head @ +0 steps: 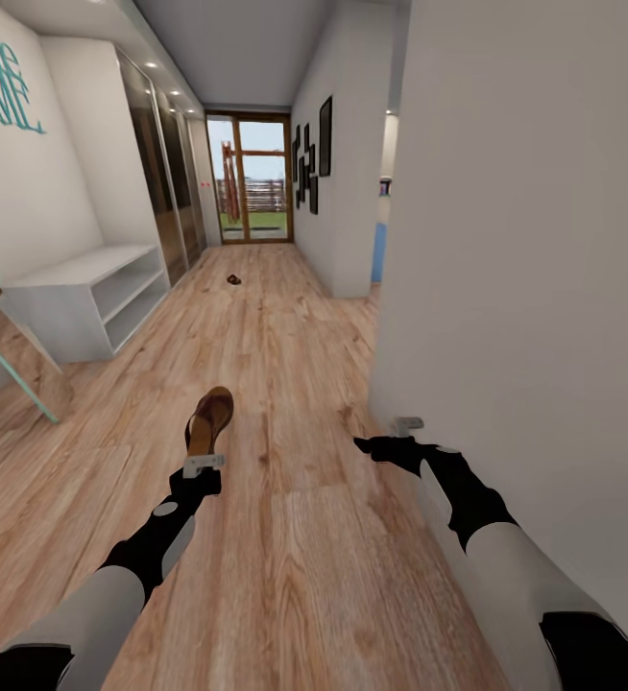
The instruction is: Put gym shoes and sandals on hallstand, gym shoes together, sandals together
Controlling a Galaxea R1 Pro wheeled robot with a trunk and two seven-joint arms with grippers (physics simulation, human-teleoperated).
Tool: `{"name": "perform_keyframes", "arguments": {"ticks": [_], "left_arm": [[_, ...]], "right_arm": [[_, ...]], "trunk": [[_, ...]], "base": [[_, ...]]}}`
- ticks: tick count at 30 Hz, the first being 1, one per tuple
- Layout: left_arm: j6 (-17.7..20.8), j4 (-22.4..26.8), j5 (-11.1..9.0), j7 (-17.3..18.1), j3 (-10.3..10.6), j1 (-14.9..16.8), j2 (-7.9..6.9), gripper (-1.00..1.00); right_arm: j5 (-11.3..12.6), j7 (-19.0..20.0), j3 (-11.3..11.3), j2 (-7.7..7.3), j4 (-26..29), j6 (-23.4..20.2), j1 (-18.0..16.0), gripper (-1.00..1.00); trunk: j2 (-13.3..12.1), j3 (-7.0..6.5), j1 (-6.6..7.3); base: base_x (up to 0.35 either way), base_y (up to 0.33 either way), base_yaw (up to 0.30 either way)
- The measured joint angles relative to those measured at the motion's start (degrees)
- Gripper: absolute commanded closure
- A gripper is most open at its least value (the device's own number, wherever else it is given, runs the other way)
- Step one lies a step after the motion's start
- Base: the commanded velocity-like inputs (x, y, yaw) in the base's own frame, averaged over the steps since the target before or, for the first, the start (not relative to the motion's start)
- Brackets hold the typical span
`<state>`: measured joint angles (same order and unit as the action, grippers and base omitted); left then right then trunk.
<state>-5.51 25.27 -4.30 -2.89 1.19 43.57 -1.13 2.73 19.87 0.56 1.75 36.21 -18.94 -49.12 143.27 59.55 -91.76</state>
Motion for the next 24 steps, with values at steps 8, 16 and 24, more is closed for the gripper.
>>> {"name": "perform_keyframes", "arguments": {"ticks": [8, 16, 24], "left_arm": [[-0.02, -0.01, -0.02, 0.02, 0.04, -0.01, 0.03, 1.00], [-0.05, -0.02, 0.00, -0.05, 0.02, -0.01, 0.09, 1.00], [-0.02, -0.08, -0.02, -0.08, 0.00, -0.01, 0.08, 1.00]], "right_arm": [[-0.01, -0.03, 0.00, 0.00, -0.05, 0.00, 0.00, -1.00], [-0.01, -0.01, 0.00, 0.00, -0.08, 0.00, 0.00, -1.00], [-0.02, -0.03, 0.00, 0.00, -0.09, 0.01, 0.00, -1.00]], "trunk": [[-0.05, -1.43, 0.07], [-0.05, -2.19, 0.10], [-0.05, -2.94, 0.11]], "base": [[0.000, 0.000, 0.000], [0.140, 0.000, 0.000], [0.336, 0.031, 0.061]]}}
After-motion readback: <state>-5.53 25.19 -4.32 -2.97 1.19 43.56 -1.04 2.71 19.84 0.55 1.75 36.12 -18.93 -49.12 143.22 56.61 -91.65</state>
